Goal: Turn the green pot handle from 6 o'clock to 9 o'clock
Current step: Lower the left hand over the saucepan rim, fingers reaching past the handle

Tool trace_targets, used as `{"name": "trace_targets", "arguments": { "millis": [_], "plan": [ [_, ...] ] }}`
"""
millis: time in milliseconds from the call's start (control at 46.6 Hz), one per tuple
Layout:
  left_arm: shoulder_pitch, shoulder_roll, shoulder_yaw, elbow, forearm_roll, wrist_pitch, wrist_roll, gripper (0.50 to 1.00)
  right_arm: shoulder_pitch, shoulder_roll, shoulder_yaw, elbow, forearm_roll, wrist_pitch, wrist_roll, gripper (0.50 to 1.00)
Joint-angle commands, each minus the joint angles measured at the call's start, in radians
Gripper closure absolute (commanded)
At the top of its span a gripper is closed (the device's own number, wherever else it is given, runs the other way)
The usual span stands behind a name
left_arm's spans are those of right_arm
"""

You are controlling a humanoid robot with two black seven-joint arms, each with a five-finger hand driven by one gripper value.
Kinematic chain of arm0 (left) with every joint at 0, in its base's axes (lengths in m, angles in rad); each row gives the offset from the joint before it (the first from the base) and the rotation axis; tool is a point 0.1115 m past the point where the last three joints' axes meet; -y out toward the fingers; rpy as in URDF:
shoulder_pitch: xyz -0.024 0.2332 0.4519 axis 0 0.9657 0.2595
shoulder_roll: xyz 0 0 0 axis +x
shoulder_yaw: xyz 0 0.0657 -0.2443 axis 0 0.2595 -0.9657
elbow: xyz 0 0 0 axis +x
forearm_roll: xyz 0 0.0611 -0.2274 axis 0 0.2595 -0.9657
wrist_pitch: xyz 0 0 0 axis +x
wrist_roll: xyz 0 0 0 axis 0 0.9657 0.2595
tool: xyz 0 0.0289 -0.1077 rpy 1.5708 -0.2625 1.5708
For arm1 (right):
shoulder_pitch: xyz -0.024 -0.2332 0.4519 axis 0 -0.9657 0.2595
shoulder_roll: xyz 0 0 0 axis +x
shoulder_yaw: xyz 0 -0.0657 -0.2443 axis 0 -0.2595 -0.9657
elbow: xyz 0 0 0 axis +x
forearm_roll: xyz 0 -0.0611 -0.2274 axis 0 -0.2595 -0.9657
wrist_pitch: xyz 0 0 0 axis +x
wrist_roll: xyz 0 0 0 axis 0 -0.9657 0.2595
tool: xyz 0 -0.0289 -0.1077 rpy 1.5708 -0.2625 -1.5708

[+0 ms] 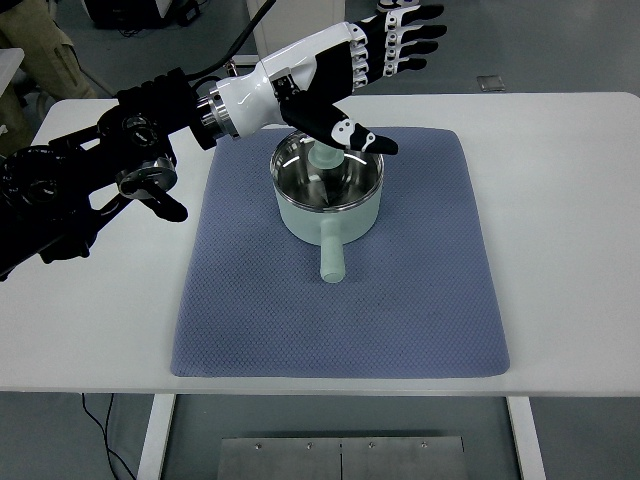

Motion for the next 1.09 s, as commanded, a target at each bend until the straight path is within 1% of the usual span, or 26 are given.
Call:
{"name": "trace_targets", "arguments": {
  "millis": [0, 258, 1073],
  "plan": [
    [0.0, -0.011, 0.003, 0.0, 0.032, -0.011, 0.0, 0.5, 0.0, 0.0, -0.001, 0.0, 0.0, 0.0, 0.0, 0.5],
    [-0.006, -0.035, 0.038, -0.006, 0.148, -0.011, 0.0, 0.5, 0.0, 0.0, 0.001, 0.0, 0.0, 0.0, 0.0, 0.5],
    [-0.06, -0.087, 0.138, -0.006, 0.357, -0.012, 0.0, 0.5, 0.0, 0.0, 0.001, 0.0, 0.0, 0.0, 0.0, 0.5]
  ]
}}
